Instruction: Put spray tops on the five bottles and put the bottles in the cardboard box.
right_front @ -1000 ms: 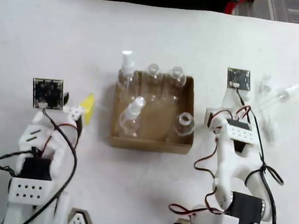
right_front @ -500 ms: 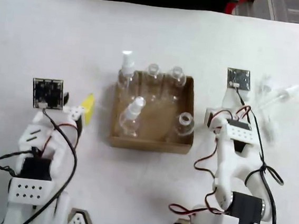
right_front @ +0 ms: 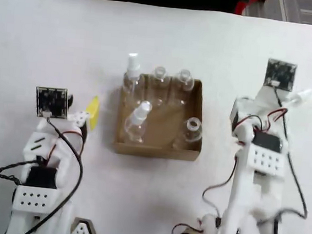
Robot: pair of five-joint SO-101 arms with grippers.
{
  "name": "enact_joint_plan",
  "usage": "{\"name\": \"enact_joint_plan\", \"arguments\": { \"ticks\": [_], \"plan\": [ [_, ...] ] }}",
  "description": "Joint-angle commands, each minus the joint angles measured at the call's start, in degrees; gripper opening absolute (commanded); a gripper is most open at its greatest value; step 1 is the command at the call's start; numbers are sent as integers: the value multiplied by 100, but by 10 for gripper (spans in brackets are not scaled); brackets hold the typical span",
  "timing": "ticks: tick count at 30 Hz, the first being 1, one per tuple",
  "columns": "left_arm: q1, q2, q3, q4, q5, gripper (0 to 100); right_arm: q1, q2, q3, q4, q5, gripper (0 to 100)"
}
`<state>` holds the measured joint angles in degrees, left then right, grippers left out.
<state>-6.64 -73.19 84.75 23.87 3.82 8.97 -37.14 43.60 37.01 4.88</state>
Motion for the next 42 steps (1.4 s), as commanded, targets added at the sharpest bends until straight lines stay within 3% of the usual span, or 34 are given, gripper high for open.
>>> {"name": "enact_joint_plan", "arguments": {
  "ticks": [1,5,8,10,11,13,42],
  "plan": [
    [40,-92,-35,-167,-79,207,-716,-1288,-870,1033,-70,74],
    [40,-101,-44,-167,-79,207,-1912,-1552,-1741,2070,-70,170],
    [40,-101,-44,-167,-79,207,-2668,-1209,-2251,2712,202,124],
    [40,-101,-44,-167,-79,207,-2976,-884,-2497,3020,563,36],
    [40,-101,-53,-167,-79,207,-3037,-725,-2576,3134,677,4],
    [40,-101,-62,-167,-70,207,-3029,-488,-2637,3284,624,38],
    [-48,-110,-53,-202,-70,207,-3837,963,-2629,3240,554,16]
  ]
}}
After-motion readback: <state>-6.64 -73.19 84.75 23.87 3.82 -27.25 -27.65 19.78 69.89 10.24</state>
